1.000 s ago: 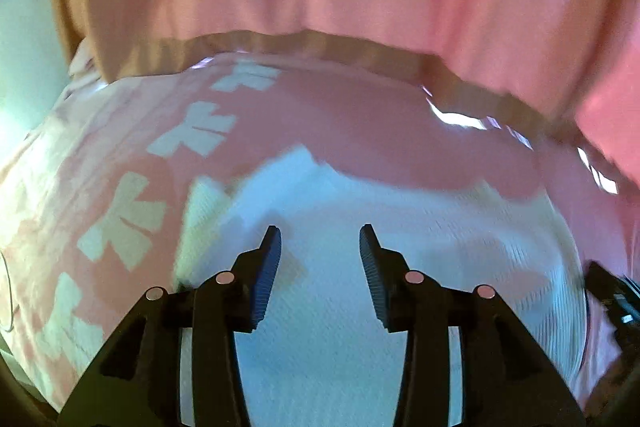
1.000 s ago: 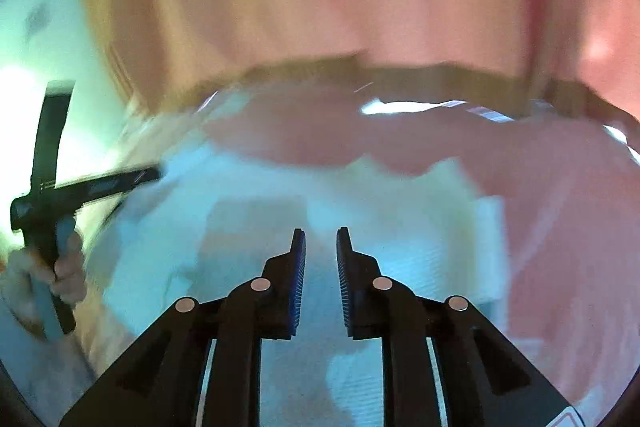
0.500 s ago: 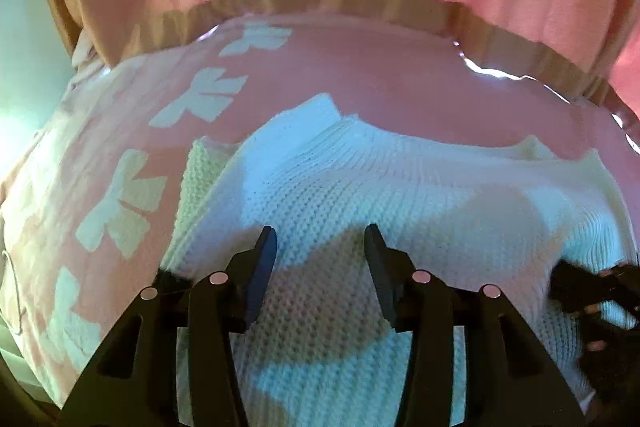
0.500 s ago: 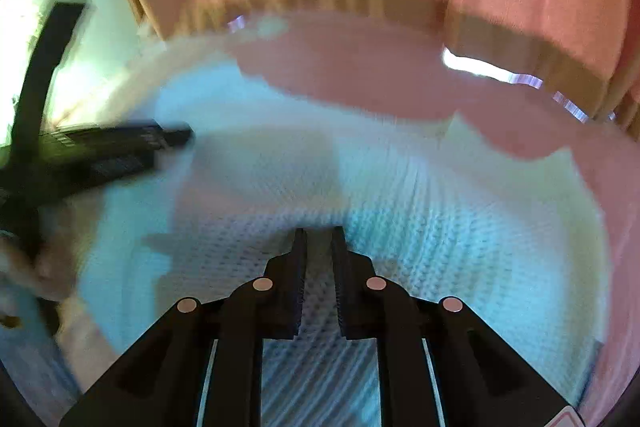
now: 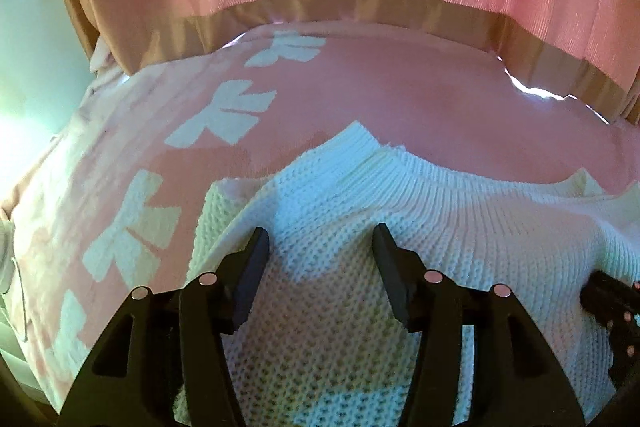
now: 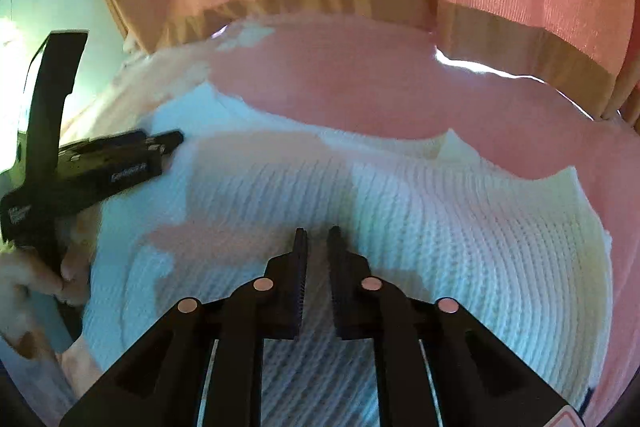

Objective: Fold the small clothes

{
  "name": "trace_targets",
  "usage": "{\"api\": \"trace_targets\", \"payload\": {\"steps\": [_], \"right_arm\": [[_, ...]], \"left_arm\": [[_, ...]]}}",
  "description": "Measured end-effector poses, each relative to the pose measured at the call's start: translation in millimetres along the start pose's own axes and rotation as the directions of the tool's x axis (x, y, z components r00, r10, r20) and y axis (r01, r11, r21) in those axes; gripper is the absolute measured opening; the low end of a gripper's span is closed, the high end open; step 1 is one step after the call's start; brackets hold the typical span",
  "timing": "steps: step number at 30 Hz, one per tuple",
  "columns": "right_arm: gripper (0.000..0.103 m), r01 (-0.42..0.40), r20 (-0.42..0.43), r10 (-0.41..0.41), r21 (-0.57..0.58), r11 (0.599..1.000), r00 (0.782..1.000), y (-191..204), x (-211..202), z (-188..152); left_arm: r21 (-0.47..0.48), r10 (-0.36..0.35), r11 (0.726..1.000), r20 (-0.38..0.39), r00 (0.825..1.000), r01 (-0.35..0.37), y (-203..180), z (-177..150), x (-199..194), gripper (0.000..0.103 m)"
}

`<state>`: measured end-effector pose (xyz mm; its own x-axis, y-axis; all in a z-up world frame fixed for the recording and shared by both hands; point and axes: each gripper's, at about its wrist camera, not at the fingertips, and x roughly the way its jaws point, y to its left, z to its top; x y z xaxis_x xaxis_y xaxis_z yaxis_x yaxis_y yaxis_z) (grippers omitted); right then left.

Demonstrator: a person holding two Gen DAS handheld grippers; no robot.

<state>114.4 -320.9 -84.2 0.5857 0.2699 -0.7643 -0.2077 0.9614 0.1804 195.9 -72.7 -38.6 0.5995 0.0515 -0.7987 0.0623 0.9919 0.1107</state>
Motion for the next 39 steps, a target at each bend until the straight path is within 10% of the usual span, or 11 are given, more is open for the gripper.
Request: {"api": "trace_targets", "payload": {"steps": [7, 9, 16, 23, 25, 31, 34, 39], "right_arm": [[0.004, 0.088, 0.011, -0.087, -0.07, 0.994, 0.996, 9, 1, 0], [0.001, 0.041, 0.021, -0.041, 0.035, 0.999, 0.999, -17, -8, 1], [0.023, 0.247, 0.06, -0.279, 0.31, 0.918, 0.959, -115, -93, -14], [0.023, 0.184, -0.002, -0.196, 0.343, 0.921, 0.981, -133, -78, -38], [0.009, 0.193, -0.008, -0.201, 0.329, 0.925, 0.98, -132, -72, -40], [0.006, 0.192, 0.099, -0.242, 0.363, 0.912, 0.965, -137, -105, -39], [0.007, 0.213, -0.027, -0.219, 0.386, 0.898, 0.975, -155, -72, -50], [0.012, 0.213, 0.079, -0.261, 0.38, 0.9, 0.962, -142, -100, -35]], "left_arm": [[-0.015, -0.016, 1.0, -0.007, 1.0, 0.016, 5, 1, 3, 0.055], [0.0, -0.005, 1.0, 0.003, 1.0, 0.005, 3, 0, 2, 0.055], [-0.042, -0.08, 0.996, 0.045, 0.996, 0.082, 16, 0, -27, 0.066], [-0.048, -0.034, 0.998, 0.007, 0.999, 0.034, 19, -8, -14, 0.065], [-0.042, -0.025, 0.999, 0.008, 1.0, 0.025, 16, -9, -14, 0.065], [-0.03, -0.011, 0.999, 0.01, 1.0, 0.011, 16, -11, -13, 0.066], [0.015, 0.037, 0.999, 0.03, 0.999, -0.037, 9, -16, -7, 0.068], [-0.02, -0.004, 1.0, 0.041, 0.999, 0.005, 11, -10, -21, 0.067]]}}
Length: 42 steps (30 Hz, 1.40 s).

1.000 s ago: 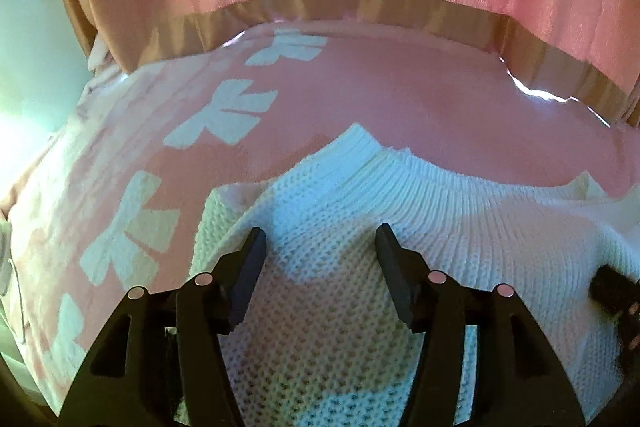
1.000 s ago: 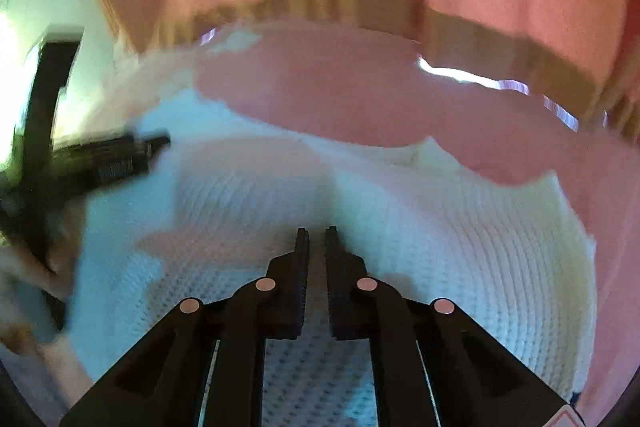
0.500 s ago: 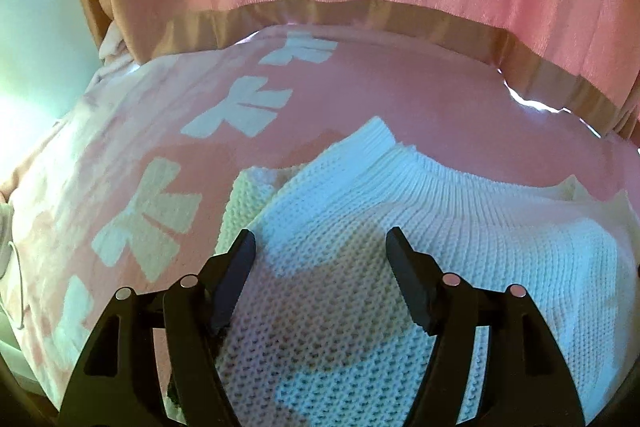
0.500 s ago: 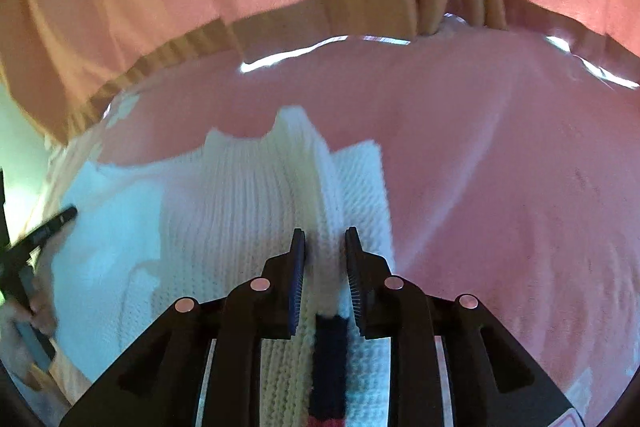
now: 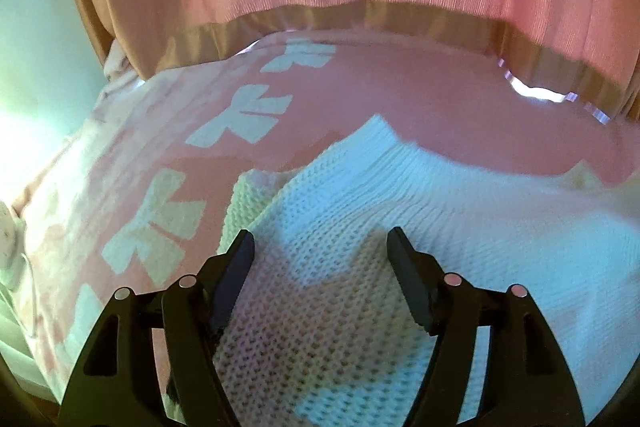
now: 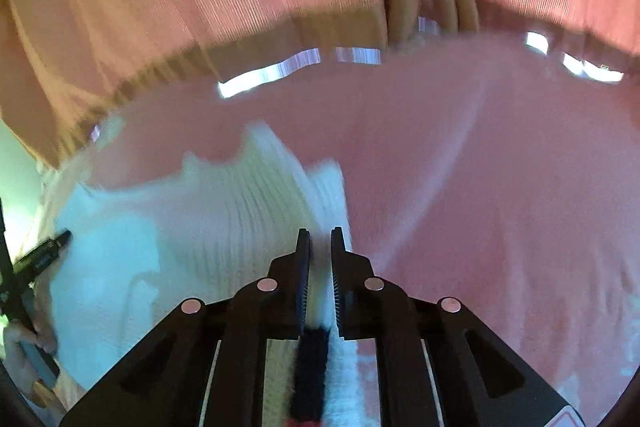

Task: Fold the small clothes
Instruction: 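Pinch the folded edge with the right gripper, then release it, then grasp the edge of the folded white sweater with the left gripper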

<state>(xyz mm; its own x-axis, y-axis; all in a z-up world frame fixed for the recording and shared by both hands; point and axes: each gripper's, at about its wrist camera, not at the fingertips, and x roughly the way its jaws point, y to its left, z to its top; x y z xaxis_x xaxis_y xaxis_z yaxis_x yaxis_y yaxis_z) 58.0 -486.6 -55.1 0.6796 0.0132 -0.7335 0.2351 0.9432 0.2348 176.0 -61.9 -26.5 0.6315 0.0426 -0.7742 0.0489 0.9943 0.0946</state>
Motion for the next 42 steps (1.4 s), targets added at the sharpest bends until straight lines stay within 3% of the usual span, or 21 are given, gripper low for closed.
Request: {"api": "trace_targets", "payload": {"steps": [2, 5, 7, 9, 11, 12, 13, 15, 17, 18, 22, 23, 26, 29, 33, 37, 40, 42], "right_arm": [[0.018, -0.029, 0.056, 0.032, -0.05, 0.998, 0.998, 14, -13, 8], [0.018, -0.099, 0.023, 0.102, -0.103, 0.99, 0.995, 40, 0, 17], [0.018, -0.086, -0.023, 0.084, -0.151, 0.985, 0.996, 57, 20, 18], [0.018, -0.024, -0.018, 0.021, -0.182, 0.983, 1.0, 64, 30, 22], [0.032, -0.002, 0.004, 0.002, -0.127, 0.992, 1.0, 52, 33, 28], [0.047, 0.023, 0.009, -0.022, -0.11, 0.994, 1.0, 47, 36, 32], [0.051, 0.053, 0.012, -0.052, -0.107, 0.993, 0.999, 44, 40, 33], [0.05, 0.072, -0.024, -0.075, -0.114, 0.991, 0.997, 40, 56, 31], [0.028, 0.041, -0.067, -0.047, -0.095, 0.995, 0.997, 36, 68, 28], [0.008, 0.031, -0.07, -0.038, -0.089, 0.996, 0.997, 34, 72, 28], [0.007, 0.036, 0.049, -0.034, -0.048, 0.998, 0.998, 25, 48, 36], [0.007, 0.058, 0.05, -0.055, -0.056, 0.997, 0.997, 23, 51, 36], [0.008, 0.061, -0.072, -0.065, -0.068, 0.996, 0.995, 18, 76, 26], [0.01, 0.069, 0.006, -0.068, -0.077, 0.995, 0.998, 26, 54, 26], [0.015, -0.039, 0.086, 0.056, -0.196, 0.98, 0.995, 69, 8, 15], [0.015, -0.129, 0.022, 0.145, -0.336, 0.933, 0.989, 123, 12, -5], [0.015, -0.134, -0.065, 0.118, -0.402, 0.906, 0.991, 144, 45, -19], [0.013, -0.138, -0.092, 0.111, -0.373, 0.917, 0.99, 141, 57, -23]], "left_arm": [[-0.012, -0.016, 1.0, 0.02, 1.0, 0.016, -1, 5, -7, 0.067], [-0.007, -0.008, 1.0, 0.013, 1.0, 0.008, -6, 10, -3, 0.067], [-0.033, -0.005, 0.999, -0.019, 1.0, 0.004, -8, 10, 7, 0.067], [-0.042, -0.005, 0.999, -0.027, 1.0, 0.004, -11, 10, 8, 0.067], [-0.036, -0.025, 0.999, -0.012, 1.0, 0.025, -16, 12, 2, 0.067], [-0.028, -0.031, 0.999, -0.004, 0.999, 0.031, -18, 13, -1, 0.067], [-0.019, -0.035, 0.999, 0.001, 0.999, 0.035, -20, 13, -2, 0.069], [0.004, -0.042, 0.999, 0.005, 0.999, 0.042, -24, 12, -4, 0.071], [0.026, -0.041, 0.999, -0.004, 0.999, 0.041, -27, 9, -2, 0.072], [0.037, -0.035, 0.999, -0.014, 0.999, 0.035, -29, 7, 1, 0.072], [0.055, -0.015, 0.998, -0.031, 0.999, 0.016, -31, 2, 9, 0.073], [0.061, -0.009, 0.998, -0.03, 1.0, 0.01, -31, 2, 11, 0.075], [0.06, 0.011, 0.998, -0.032, 0.999, -0.009, -32, 1, 17, 0.079], [0.032, 0.007, 0.999, -0.039, 0.999, -0.006, -30, 3, 13, 0.078], [0.021, -0.01, 1.0, -0.016, 1.0, 0.01, -30, 6, -1, 0.077], [0.036, 0.003, 0.999, -0.031, 1.0, -0.001, -36, 3, 3, 0.077], [0.051, 0.022, 0.998, -0.033, 0.999, -0.02, -41, -1, 6, 0.077], [0.054, 0.021, 0.998, -0.03, 0.999, -0.019, -40, 0, 3, 0.077]]}}
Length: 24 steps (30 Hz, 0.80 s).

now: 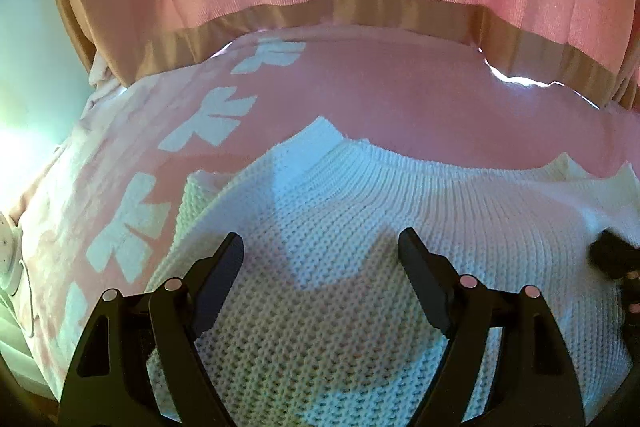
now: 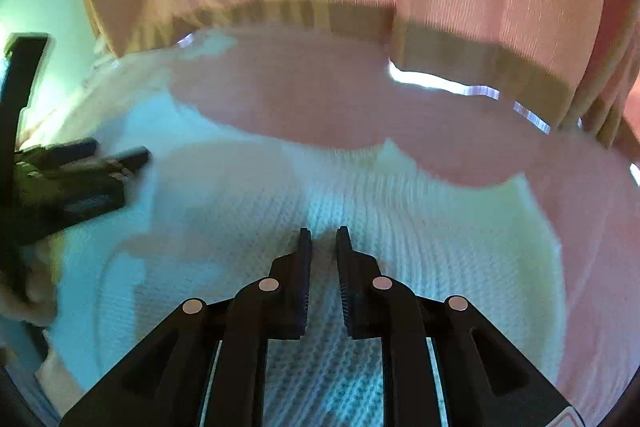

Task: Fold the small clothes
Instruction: 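Grasp the edge of the folded white sweater with the left gripper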

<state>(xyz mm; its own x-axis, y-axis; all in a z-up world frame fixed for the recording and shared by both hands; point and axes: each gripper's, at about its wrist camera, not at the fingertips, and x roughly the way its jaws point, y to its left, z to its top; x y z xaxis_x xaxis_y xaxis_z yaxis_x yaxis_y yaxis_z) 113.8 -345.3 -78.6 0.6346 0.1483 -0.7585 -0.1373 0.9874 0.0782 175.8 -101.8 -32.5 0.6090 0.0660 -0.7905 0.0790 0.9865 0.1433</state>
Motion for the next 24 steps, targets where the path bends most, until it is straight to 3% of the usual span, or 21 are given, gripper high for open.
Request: {"api": "trace_targets", "payload": {"steps": [2, 5, 8, 10, 13, 16, 17, 20, 24], "right_arm": [[0.013, -0.035, 0.017, 0.034, 0.038, 0.999, 0.999, -3, -10, 4], [0.013, -0.067, 0.061, 0.068, -0.022, 0.998, 0.996, 14, -21, 13], [0.013, -0.062, -0.028, 0.061, -0.042, 0.997, 0.998, 25, 9, 5], [0.016, -0.058, -0.002, 0.058, -0.035, 0.998, 0.998, 32, 6, 9], [0.016, -0.115, 0.032, 0.117, -0.056, 0.992, 0.993, 45, -7, 17], [0.015, -0.116, -0.023, 0.114, -0.081, 0.99, 0.993, 54, 13, 10], [0.015, -0.112, -0.005, 0.112, -0.084, 0.99, 0.994, 54, 14, 6], [0.015, -0.124, -0.002, 0.124, -0.079, 0.989, 0.992, 54, -7, 10], [0.015, -0.172, 0.056, 0.176, -0.075, 0.982, 0.983, 52, -59, -6]], "left_arm": [[-0.007, -0.013, 1.0, 0.005, 1.0, 0.013, 3, 1, -5, 0.077], [0.008, -0.016, 1.0, 0.028, 0.999, 0.015, 6, 1, -12, 0.077], [0.029, -0.002, 1.0, 0.006, 1.0, 0.001, 6, -2, -5, 0.077], [0.023, 0.0, 1.0, -0.001, 1.0, 0.0, 8, -5, -1, 0.078], [0.007, -0.012, 1.0, 0.006, 1.0, 0.012, 13, -2, -9, 0.078], [-0.01, -0.005, 1.0, 0.022, 1.0, 0.005, 19, -1, -16, 0.077], [-0.017, -0.007, 1.0, 0.023, 1.0, 0.008, 22, 0, -18, 0.077], [-0.057, -0.021, 0.998, 0.037, 0.999, 0.023, 41, 1, -32, 0.078], [-0.23, -0.095, 0.969, 0.004, 0.995, 0.094, 103, -15, -50, 0.083]]}}
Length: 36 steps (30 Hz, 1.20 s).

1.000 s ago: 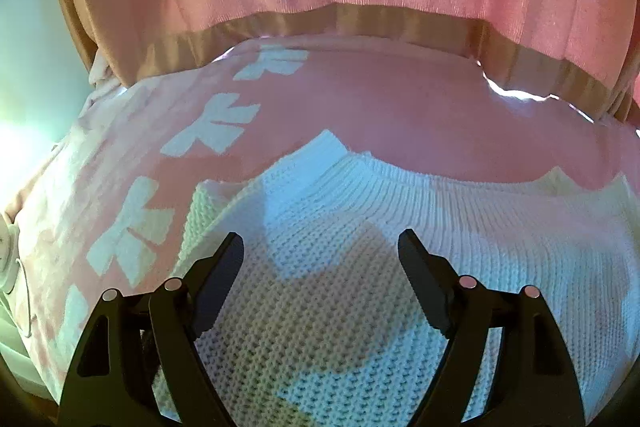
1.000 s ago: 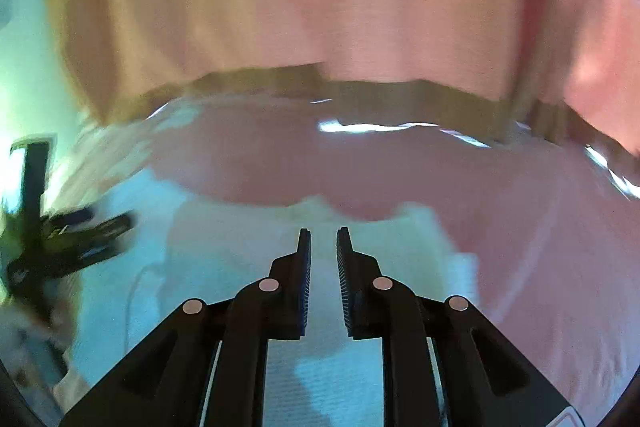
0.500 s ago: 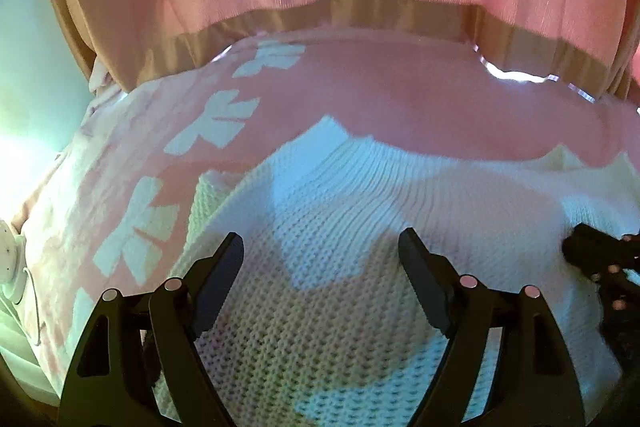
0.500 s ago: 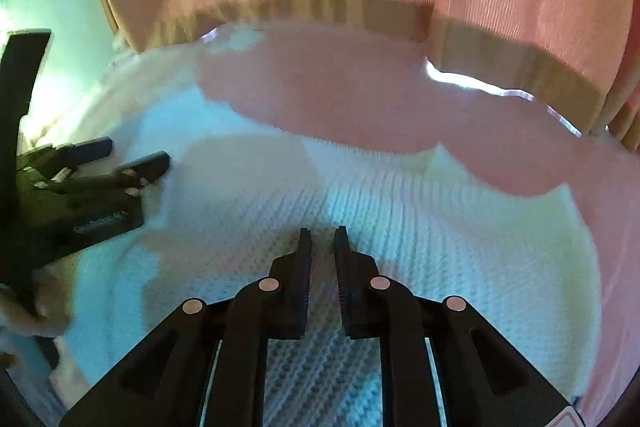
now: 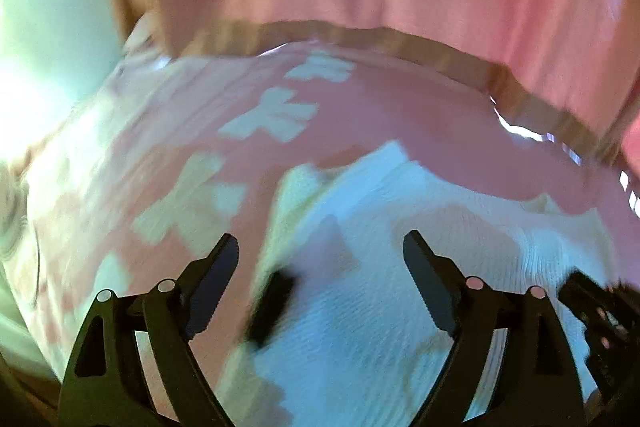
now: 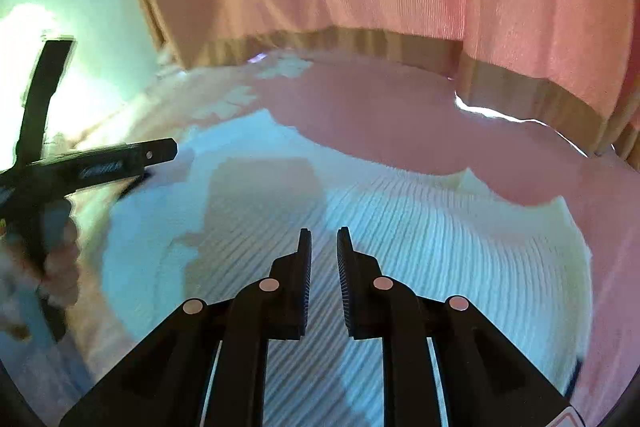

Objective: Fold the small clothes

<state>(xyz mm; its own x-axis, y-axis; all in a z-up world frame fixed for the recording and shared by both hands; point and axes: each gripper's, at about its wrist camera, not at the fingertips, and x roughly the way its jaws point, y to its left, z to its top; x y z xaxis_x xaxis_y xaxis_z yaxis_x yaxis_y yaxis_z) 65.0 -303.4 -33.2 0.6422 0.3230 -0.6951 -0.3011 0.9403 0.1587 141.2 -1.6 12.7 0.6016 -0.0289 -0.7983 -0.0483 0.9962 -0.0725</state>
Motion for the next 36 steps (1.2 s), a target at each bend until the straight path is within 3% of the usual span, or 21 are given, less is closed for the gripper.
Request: {"api": "trace_targets", "payload": {"steps": [4, 7, 8, 9, 12, 14, 15, 16, 18, 23, 27, 32, 36], "right_arm": [[0.015, -0.057, -0.03, 0.058, 0.016, 0.998, 0.998, 23, -20, -34], [0.015, -0.048, -0.051, 0.05, 0.028, 0.998, 0.997, 41, -18, -60], [0.015, -0.04, -0.053, 0.041, 0.034, 0.999, 0.998, 45, -15, -65], [0.015, -0.03, -0.049, 0.032, 0.031, 0.999, 0.998, 48, -14, -67], [0.015, -0.001, -0.044, 0.003, 0.039, 0.999, 0.999, 50, -8, -67], [0.015, 0.016, -0.054, -0.013, 0.044, 0.999, 0.998, 49, -2, -67], [0.013, 0.03, -0.079, -0.026, 0.046, 0.998, 0.996, 47, 8, -68], [0.011, 0.029, -0.096, -0.024, 0.053, 0.998, 0.995, 44, 11, -70], [0.011, 0.019, -0.085, -0.013, 0.067, 0.998, 0.996, 41, 17, -73], [0.011, 0.024, -0.075, -0.02, 0.045, 0.999, 0.997, 44, 19, -74], [0.011, 0.021, -0.057, -0.019, 0.037, 0.999, 0.998, 47, 18, -79], [0.011, -0.023, 0.0, 0.023, 0.061, 0.998, 1.0, 41, -12, -91], [0.012, 0.047, 0.027, -0.048, 0.065, 0.997, 0.998, 15, -70, -112]], "left_arm": [[-0.187, -0.07, 0.981, -0.105, 0.992, 0.05, 54, -18, 5, 0.085], [-0.312, -0.163, 0.946, -0.214, 0.963, 0.091, 76, -44, 25, 0.085], [-0.331, -0.184, 0.938, -0.215, 0.959, 0.106, 77, -51, 26, 0.086], [-0.292, -0.157, 0.951, -0.174, 0.972, 0.101, 72, -54, 20, 0.086], [-0.233, -0.161, 0.966, -0.194, 0.968, 0.113, 56, -60, 20, 0.086], [-0.208, -0.141, 0.973, -0.188, 0.972, 0.101, 49, -62, 20, 0.079], [-0.192, -0.143, 0.975, -0.182, 0.973, 0.108, 44, -61, 19, 0.063], [-0.194, -0.184, 0.97, -0.179, 0.966, 0.149, 44, -59, 18, 0.036], [-0.234, -0.263, 0.947, -0.17, 0.95, 0.22, 43, -51, 10, 0.029], [-0.229, -0.382, 0.905, -0.063, 0.922, 0.359, 21, -27, -35, 0.026], [-0.151, -0.47, 0.874, -0.013, 0.883, 0.462, -28, -8, -74, 0.026], [-0.043, -0.527, 0.85, -0.051, 0.848, 0.525, -99, -4, -86, 0.026], [0.094, -0.537, 0.833, -0.101, 0.838, 0.545, -161, -20, -87, 0.026]]}}
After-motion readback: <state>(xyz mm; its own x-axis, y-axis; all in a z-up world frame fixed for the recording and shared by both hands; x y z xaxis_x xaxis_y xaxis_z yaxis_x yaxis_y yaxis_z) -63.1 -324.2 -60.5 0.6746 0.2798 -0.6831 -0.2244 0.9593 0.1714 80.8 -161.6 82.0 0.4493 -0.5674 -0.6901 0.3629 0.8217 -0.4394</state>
